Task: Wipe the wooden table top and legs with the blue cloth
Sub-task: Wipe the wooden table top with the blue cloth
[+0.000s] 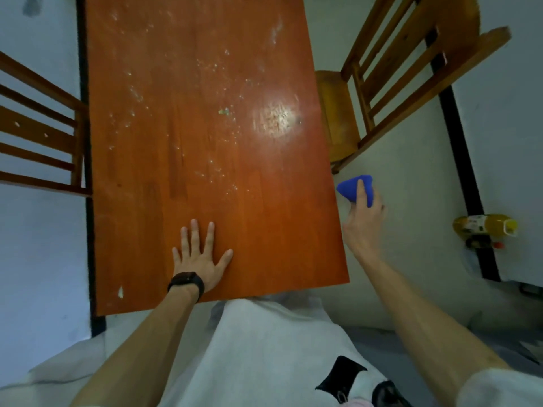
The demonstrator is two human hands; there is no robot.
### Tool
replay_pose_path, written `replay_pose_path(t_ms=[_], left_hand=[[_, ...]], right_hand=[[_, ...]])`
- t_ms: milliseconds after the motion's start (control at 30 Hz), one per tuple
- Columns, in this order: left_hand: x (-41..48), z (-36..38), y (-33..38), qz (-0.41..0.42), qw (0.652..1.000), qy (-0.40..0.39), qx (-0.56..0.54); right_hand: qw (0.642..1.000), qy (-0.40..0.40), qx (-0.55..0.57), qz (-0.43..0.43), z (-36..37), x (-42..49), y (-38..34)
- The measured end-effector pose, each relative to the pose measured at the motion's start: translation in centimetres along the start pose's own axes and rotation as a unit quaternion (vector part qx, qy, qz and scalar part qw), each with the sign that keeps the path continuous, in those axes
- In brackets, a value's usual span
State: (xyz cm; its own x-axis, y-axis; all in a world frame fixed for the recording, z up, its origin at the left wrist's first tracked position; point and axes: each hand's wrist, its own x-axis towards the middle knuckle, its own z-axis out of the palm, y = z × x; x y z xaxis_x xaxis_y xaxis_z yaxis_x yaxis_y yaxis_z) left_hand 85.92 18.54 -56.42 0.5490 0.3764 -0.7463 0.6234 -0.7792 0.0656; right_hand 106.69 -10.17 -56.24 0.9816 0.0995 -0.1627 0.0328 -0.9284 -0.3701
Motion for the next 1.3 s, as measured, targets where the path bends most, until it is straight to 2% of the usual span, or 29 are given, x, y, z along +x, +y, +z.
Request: replay_pose_path(t_ms=[133,200,267,300,333,433,467,500,533,600,700,833,900,967,1000,1067,1167,1233,1267,1300], left_hand=[[0.1,0.3,-0.1,0.002,1.0,0.007,-0.012],[0.2,0.4,-0.2,0.003,0.999,0.019,-0.033],[0.0,0.2,-0.6,0.015,0.998,0.039,-0.052],[-0.1,0.1,-0.9,0.026,0.997,0.053,-0.059],[-0.2,-0.1,-1.5,0.037,0.995,0.07,-0.066],[-0.8,-0.6,-4.2,0.018,0.984,0.14,-0.113],[-0.9,-0.6,-5.7,-0.007,0.978,0.161,-0.132],[-1.0,-0.7,-7.3,-0.033,0.973,0.177,-0.145],[-1.0,-0.7,-9.1,-0.055,0.969,0.187,-0.151],[-1.0,-0.5,-12.3,-0.082,0.966,0.195,-0.149],[-1.0,-0.3,-16.3,-0.103,0.97,0.163,-0.146],[-0.6,-0.4,-19.5,-0.07,0.984,0.078,-0.143],[-0.5,-0.7,-20.3,-0.051,0.988,0.06,-0.134],[-0.6,-0.6,-20.7,-0.043,0.99,0.051,-0.126],[-0.7,-0.5,-20.9,-0.041,0.99,0.049,-0.126],[-0.6,-0.3,-21.0,-0.035,0.99,0.038,-0.131],[-0.4,-0.1,-21.0,-0.025,0.992,0.023,-0.12],[-0.3,0.0,-21.1,-0.023,0.992,0.025,-0.119],[-0.3,0.1,-21.2,-0.022,0.992,0.03,-0.124],[-0.3,0.1,-21.2,-0.02,0.991,0.035,-0.13]], right_hand=[[0.982,-0.031,-0.008,-0.189,2.9,-4.0,-7.3],[0.952,-0.081,-0.039,-0.292,5.2,-6.3,-9.9],[0.923,-0.134,-0.072,-0.352,6.5,-7.1,-10.2],[0.923,-0.133,-0.086,-0.351,6.7,-6.7,-9.5],[0.937,-0.114,-0.097,-0.314,6.4,-5.9,-8.9],[0.992,-0.049,-0.083,-0.082,4.2,-3.3,-7.3],[0.996,-0.044,-0.068,-0.028,3.7,-2.6,-7.3],[0.998,-0.034,-0.056,-0.011,3.4,-2.5,-8.1],[0.998,-0.021,-0.05,-0.031,3.5,-2.8,-9.6],[0.991,-0.027,-0.038,-0.129,4.7,-4.6,-14.0],[0.96,-0.094,-0.038,-0.261,8.4,-9.2,-22.6],[0.905,-0.165,-0.036,-0.391,14.4,-14.1,-32.0],[0.871,-0.191,-0.058,-0.45,16.8,-15.0,-34.2],[0.853,-0.198,-0.078,-0.477,17.7,-14.6,-34.3],[0.86,-0.184,-0.084,-0.469,17.6,-14.0,-33.6],[0.905,-0.136,-0.098,-0.391,16.3,-11.8,-30.6],[0.973,-0.069,-0.128,-0.179,12.7,-8.1,-24.3],[0.99,-0.048,-0.126,-0.053,10.6,-6.6,-21.5],[0.992,-0.042,-0.114,-0.032,10.1,-6.4,-21.2],[0.994,-0.039,-0.096,-0.048,10.2,-6.7,-21.7]])
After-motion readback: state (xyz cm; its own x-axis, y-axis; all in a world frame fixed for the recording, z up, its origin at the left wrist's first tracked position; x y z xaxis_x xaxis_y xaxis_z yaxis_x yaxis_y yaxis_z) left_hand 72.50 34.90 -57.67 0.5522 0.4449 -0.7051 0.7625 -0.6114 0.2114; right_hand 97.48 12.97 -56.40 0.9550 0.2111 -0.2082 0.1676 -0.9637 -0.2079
